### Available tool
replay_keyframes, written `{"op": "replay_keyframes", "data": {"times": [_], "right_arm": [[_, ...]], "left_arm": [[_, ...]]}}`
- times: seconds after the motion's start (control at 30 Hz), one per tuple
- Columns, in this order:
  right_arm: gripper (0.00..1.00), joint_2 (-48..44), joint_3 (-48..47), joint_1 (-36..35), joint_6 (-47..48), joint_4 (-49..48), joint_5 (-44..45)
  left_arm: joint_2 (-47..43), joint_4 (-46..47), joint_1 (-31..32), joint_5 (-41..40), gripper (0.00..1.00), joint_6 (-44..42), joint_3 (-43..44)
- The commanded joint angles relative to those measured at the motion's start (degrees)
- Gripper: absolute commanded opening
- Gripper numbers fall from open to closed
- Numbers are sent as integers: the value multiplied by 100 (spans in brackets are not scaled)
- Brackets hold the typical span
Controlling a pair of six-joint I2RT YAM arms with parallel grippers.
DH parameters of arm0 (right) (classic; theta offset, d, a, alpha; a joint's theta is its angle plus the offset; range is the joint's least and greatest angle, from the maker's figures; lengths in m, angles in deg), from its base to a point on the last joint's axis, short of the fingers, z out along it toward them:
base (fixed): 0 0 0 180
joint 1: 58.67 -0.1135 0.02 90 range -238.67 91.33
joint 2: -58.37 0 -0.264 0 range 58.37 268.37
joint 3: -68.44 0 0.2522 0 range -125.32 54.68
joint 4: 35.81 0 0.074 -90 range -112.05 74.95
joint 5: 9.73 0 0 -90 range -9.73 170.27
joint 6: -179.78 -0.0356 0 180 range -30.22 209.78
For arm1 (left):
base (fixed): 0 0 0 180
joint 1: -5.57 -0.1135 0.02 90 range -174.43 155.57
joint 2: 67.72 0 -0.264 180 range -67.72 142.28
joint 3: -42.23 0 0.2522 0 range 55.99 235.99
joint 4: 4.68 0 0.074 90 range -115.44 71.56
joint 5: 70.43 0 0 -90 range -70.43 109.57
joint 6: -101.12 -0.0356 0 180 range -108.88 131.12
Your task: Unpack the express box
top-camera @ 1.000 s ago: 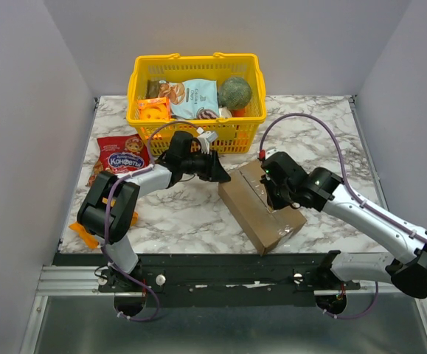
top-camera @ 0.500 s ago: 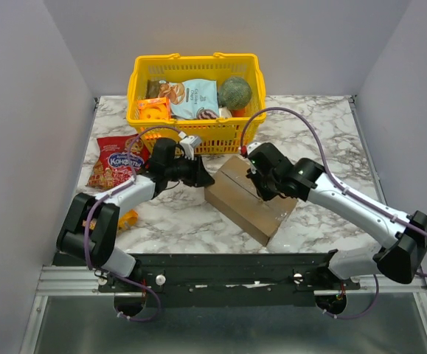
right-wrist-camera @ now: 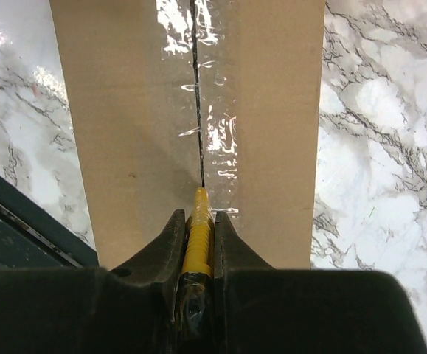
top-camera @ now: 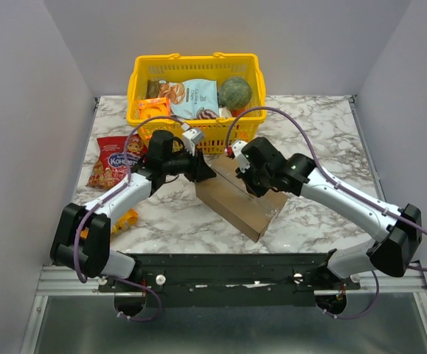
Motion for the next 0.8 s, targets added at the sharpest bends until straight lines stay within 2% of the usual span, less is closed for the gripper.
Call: {"op": "replay_keyframes", "data": {"times": [0.0,0.2,0.33,0.77], "right_arm": [[0,-298,157,-40,4,-136,-147],[1,-457,394,-40,-296,-163,160],[0,-518,491,-49,-516,-84,196],[0,-870,658,-40,-832,531,442]], "left_arm": [[298,175,451,1062,20,82,165],[887,297,724,678,5,407,122],[1072,219,724,352,2,311,104],[1283,183,724,114,0,250,69]]}}
